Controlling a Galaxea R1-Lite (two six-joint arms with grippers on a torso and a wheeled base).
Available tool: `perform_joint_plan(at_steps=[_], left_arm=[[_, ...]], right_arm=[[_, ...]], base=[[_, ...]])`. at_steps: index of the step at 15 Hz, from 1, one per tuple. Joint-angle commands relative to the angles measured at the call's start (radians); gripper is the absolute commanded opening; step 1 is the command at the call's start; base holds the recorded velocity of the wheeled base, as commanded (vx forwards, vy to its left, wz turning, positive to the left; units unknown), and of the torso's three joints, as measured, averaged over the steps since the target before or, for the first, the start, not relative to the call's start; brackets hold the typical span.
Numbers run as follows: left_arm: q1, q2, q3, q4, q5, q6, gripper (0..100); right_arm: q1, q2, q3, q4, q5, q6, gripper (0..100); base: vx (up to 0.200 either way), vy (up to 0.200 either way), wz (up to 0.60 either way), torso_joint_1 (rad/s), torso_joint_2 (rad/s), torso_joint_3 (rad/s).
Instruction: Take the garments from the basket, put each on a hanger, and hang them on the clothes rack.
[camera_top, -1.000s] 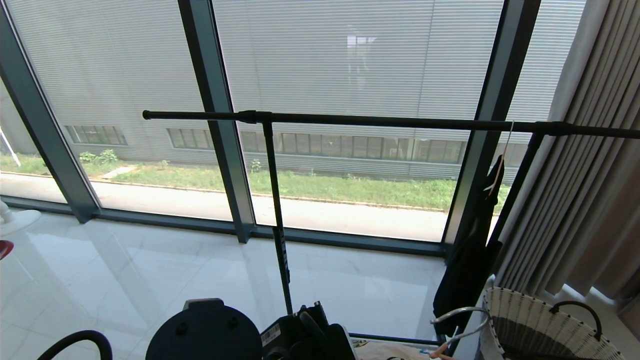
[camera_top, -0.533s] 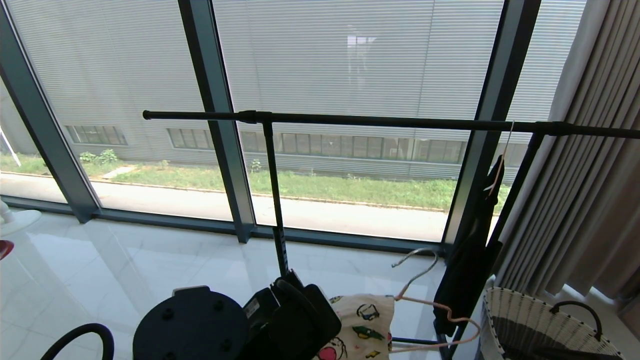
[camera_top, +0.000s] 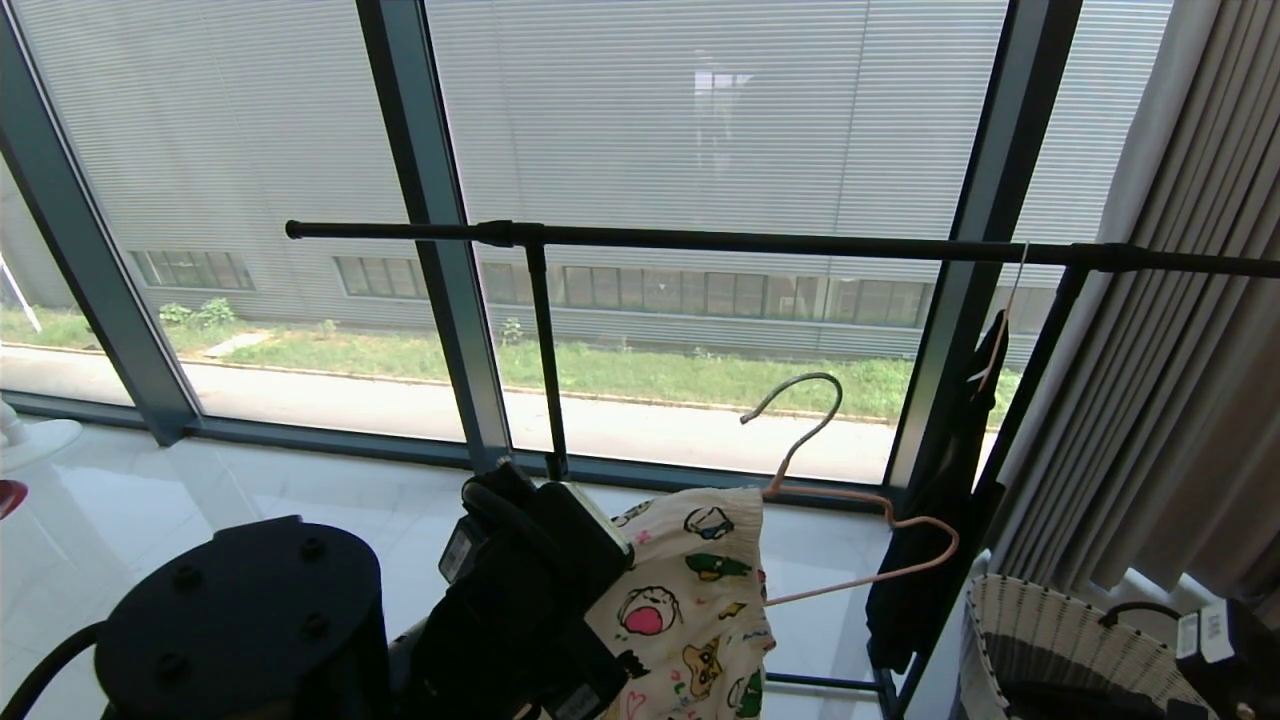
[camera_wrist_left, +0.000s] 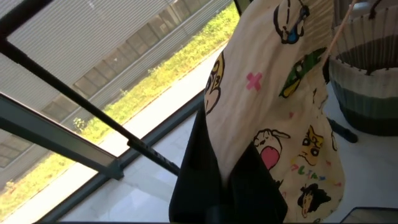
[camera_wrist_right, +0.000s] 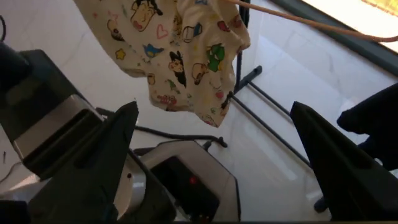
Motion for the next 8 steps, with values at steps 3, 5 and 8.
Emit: perform_joint_plan(at_steps=[3,5,8], left_arm=[[-0.009,-0.019,-0.060,0.000,-0.003,0.029,0],[-0.012,-0.019,-0.064,0.000,-0.006,0.029,0],[-0.049,-0.018,-0.063,0.000,-0.004,0.027,0]], right_arm=[[-0.122,0.282,-0.037,-0.188,-0.002,0.063,100],[-0.122,0.370,-0.064,-0.244,-0.004,0.063,100],[-0.180,0.491,-0.135,-0.337,-0.031,0.063,100]], base=[[0.000,0.000,0.00,0.000,0.00,0.000],[0.000,0.000,0.00,0.000,0.00,0.000],[0.000,0.000,0.00,0.000,0.00,0.000]])
